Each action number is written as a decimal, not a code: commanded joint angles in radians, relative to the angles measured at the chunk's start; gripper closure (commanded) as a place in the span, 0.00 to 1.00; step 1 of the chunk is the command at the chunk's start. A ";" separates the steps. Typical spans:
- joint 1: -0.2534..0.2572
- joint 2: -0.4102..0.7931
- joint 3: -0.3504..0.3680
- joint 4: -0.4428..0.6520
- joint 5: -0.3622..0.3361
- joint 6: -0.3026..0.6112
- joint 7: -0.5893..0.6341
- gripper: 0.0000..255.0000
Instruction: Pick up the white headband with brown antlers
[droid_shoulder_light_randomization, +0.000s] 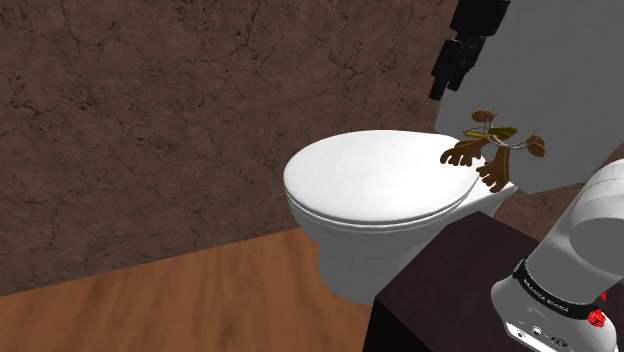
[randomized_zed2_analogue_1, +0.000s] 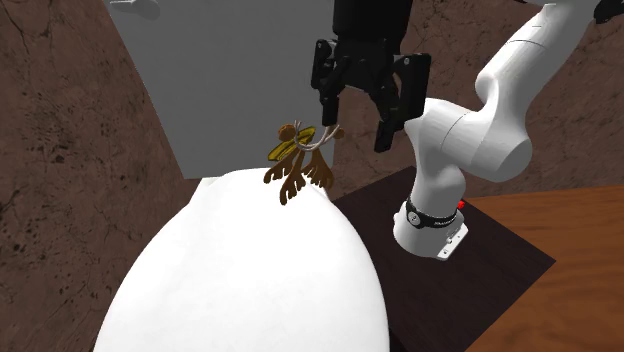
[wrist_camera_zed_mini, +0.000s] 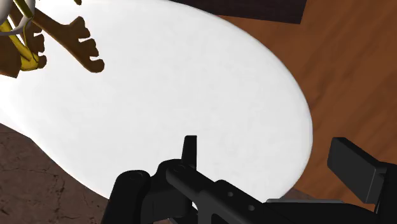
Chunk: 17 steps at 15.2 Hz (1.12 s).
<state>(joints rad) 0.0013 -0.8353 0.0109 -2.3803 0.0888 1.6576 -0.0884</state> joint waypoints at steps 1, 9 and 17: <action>0.000 0.000 0.000 0.000 0.000 0.000 0.000 0.00; -0.064 -0.047 -0.196 -0.114 -0.105 0.075 -0.202 0.00; -0.122 0.006 -0.412 -0.147 -0.208 0.175 -0.412 0.00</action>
<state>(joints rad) -0.1132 -0.8428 -0.3668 -2.5248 -0.1044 1.8137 -0.4672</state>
